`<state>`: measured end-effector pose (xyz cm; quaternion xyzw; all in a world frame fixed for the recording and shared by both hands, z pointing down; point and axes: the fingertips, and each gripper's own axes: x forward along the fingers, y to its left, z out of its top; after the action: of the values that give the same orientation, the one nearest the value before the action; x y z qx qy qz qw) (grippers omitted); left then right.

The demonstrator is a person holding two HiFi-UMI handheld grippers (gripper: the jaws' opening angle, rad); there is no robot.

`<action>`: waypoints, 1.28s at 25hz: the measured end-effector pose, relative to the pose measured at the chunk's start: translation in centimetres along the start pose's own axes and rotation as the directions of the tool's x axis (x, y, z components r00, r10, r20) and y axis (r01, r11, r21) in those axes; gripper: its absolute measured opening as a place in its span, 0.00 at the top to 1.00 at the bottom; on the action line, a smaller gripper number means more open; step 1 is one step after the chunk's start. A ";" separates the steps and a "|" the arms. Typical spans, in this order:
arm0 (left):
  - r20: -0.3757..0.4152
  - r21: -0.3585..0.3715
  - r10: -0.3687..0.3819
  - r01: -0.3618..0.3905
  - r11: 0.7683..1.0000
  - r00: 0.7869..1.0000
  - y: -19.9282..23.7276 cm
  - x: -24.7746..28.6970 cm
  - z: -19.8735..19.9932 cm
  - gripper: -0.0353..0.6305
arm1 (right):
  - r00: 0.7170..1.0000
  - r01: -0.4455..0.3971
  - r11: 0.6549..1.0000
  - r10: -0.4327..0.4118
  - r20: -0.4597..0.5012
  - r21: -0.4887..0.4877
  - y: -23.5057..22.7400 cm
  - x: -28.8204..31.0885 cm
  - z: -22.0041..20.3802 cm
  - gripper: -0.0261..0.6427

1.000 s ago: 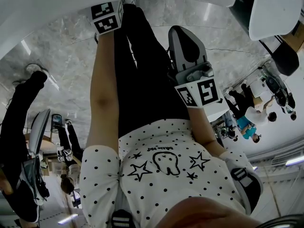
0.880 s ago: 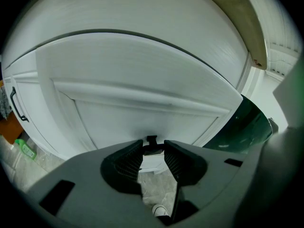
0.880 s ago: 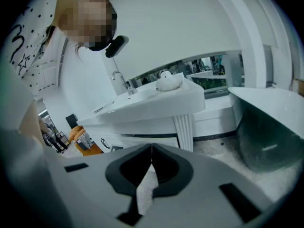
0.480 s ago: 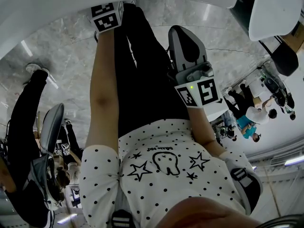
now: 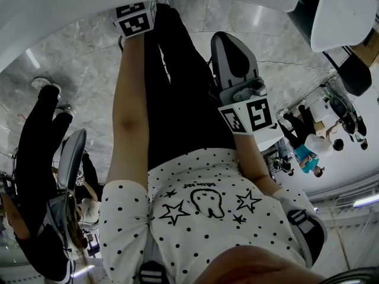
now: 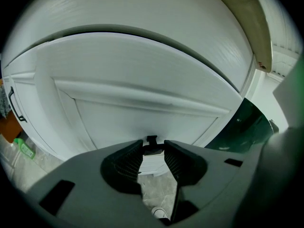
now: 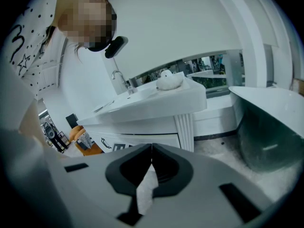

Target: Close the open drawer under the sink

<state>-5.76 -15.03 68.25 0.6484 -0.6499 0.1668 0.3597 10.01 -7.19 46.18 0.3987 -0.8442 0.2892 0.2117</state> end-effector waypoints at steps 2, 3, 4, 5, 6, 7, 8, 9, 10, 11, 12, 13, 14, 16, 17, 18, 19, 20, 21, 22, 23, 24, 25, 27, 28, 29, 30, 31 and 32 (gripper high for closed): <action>0.003 -0.001 -0.003 0.003 1.000 1.000 -0.1 0.1 0.2 0.74 | 1.000 -0.001 1.000 0.001 0.002 -0.001 0.0 0.0 0.0 0.94; 0.005 -0.001 -0.004 0.004 1.000 1.000 -0.1 0.2 0.3 0.74 | 1.000 0.000 1.000 0.000 0.002 -0.001 0.0 0.0 0.0 0.94; 0.006 -0.001 -0.005 0.005 1.000 1.000 -0.1 0.3 0.4 0.74 | 1.000 0.000 1.000 0.000 0.001 -0.001 0.0 0.1 0.0 0.94; 0.007 -0.001 -0.005 0.005 1.000 1.000 0.0 0.4 0.5 0.74 | 1.000 0.000 1.000 0.000 0.001 -0.001 0.0 0.1 0.0 0.94; 0.007 -0.001 -0.004 0.004 1.000 1.000 0.0 0.4 0.6 0.74 | 1.000 0.000 1.000 0.000 0.000 -0.001 0.0 0.1 0.1 0.94; 0.008 -0.002 -0.003 0.003 1.000 1.000 0.0 0.4 0.6 0.74 | 1.000 -0.001 1.000 0.001 0.000 -0.001 0.0 0.2 0.1 0.94; 0.008 -0.003 -0.001 0.001 1.000 1.000 0.0 0.5 0.7 0.74 | 1.000 -0.001 1.000 0.001 0.000 -0.001 0.0 0.2 0.1 0.94; 0.008 -0.004 -0.001 0.001 1.000 1.000 0.0 0.5 0.6 0.74 | 1.000 -0.001 1.000 0.001 -0.001 -0.001 0.0 0.2 0.0 0.94; 0.007 -0.004 0.000 0.000 1.000 1.000 0.0 0.5 0.6 0.74 | 1.000 -0.001 1.000 0.001 -0.002 -0.001 0.0 0.1 0.0 0.94; 0.007 -0.004 0.000 0.000 1.000 1.000 0.0 0.5 0.5 0.74 | 1.000 -0.001 1.000 0.001 -0.003 -0.001 0.0 0.1 -0.1 0.94; 0.007 -0.004 0.000 0.000 1.000 1.000 0.0 0.4 0.5 0.74 | 1.000 -0.001 1.000 0.001 -0.004 -0.001 0.0 0.1 -0.2 0.94; 0.008 -0.004 0.000 0.000 1.000 1.000 0.0 0.4 0.4 0.74 | 1.000 -0.002 1.000 0.002 -0.004 -0.002 0.0 0.1 -0.2 0.94; 0.009 -0.004 0.000 0.000 1.000 1.000 0.0 0.4 0.4 0.74 | 1.000 -0.002 1.000 0.002 -0.004 -0.002 0.0 0.1 -0.2 0.94; 0.010 -0.003 0.001 -0.001 1.000 1.000 0.0 0.4 0.5 0.74 | 1.000 -0.003 1.000 0.003 -0.003 -0.002 0.1 0.1 -0.3 0.94; 0.011 -0.003 0.001 0.000 1.000 1.000 0.1 0.3 0.5 0.74 | 1.000 -0.003 1.000 0.003 -0.004 -0.003 0.1 0.1 -0.3 0.94; 0.011 -0.002 0.000 0.000 1.000 1.000 0.1 0.3 0.5 0.74 | 1.000 -0.002 1.000 0.002 -0.004 -0.003 0.1 0.1 -0.3 0.94; 0.012 -0.002 0.000 0.000 1.000 1.000 0.1 0.3 0.5 0.74 | 1.000 -0.002 1.000 0.002 -0.005 -0.004 0.1 0.1 -0.3 0.94; 0.012 -0.002 0.001 -0.001 1.000 1.000 0.1 0.3 0.6 0.74 | 1.000 -0.001 1.000 0.001 -0.006 -0.004 0.1 0.1 -0.3 0.94; 0.012 -0.003 0.002 -0.002 1.000 1.000 0.1 0.4 0.6 0.74 | 1.000 -0.001 1.000 0.001 -0.006 -0.004 0.0 0.1 -0.2 0.94; 0.012 -0.004 0.004 -0.004 1.000 1.000 0.2 0.4 0.6 0.74 | 1.000 -0.001 1.000 0.001 -0.006 -0.004 0.0 0.2 -0.2 0.94; 0.012 -0.005 0.004 -0.004 1.000 1.000 0.2 0.5 0.6 0.74 | 1.000 -0.001 1.000 0.001 -0.006 -0.003 0.0 0.2 -0.2 0.94; 0.012 -0.007 0.005 -0.004 1.000 1.000 0.2 0.5 0.6 0.74 | 1.000 -0.002 1.000 0.002 -0.007 -0.003 0.0 0.3 -0.2 0.94; 0.012 -0.007 0.004 -0.004 1.000 1.000 0.2 0.6 0.6 0.74 | 1.000 -0.001 1.000 0.001 -0.007 -0.002 -0.1 0.3 -0.2 0.94; 0.012 -0.008 0.004 -0.004 1.000 1.000 0.2 0.5 0.5 0.74 | 1.000 -0.001 1.000 0.001 -0.006 -0.003 -0.1 0.2 -0.3 0.94; 0.012 -0.007 0.004 -0.004 1.000 1.000 0.1 0.5 0.4 0.74 | 1.000 -0.002 1.000 0.002 -0.006 -0.003 0.0 0.1 -0.4 0.94; 0.013 -0.007 0.005 -0.004 1.000 1.000 0.1 0.4 0.3 0.74 | 1.000 -0.002 1.000 0.002 -0.006 -0.003 0.0 0.0 -0.4 0.94; 0.013 -0.007 0.005 -0.005 1.000 1.000 0.1 0.4 0.3 0.74 | 1.000 -0.002 1.000 0.002 -0.005 -0.003 0.0 -0.1 -0.4 0.94; 0.013 -0.009 0.005 -0.005 1.000 1.000 0.0 0.3 0.3 0.74 | 1.000 -0.002 1.000 0.002 -0.005 -0.003 0.0 -0.1 -0.4 0.94; 0.013 -0.010 0.004 -0.004 1.000 1.000 0.0 0.3 0.4 0.74 | 1.000 -0.003 1.000 0.003 -0.006 -0.003 0.0 -0.1 -0.4 0.94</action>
<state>-5.85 -15.54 68.23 0.6465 -0.6543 0.1599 0.3584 10.10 -6.85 46.41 0.3965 -0.8445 0.2894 0.2142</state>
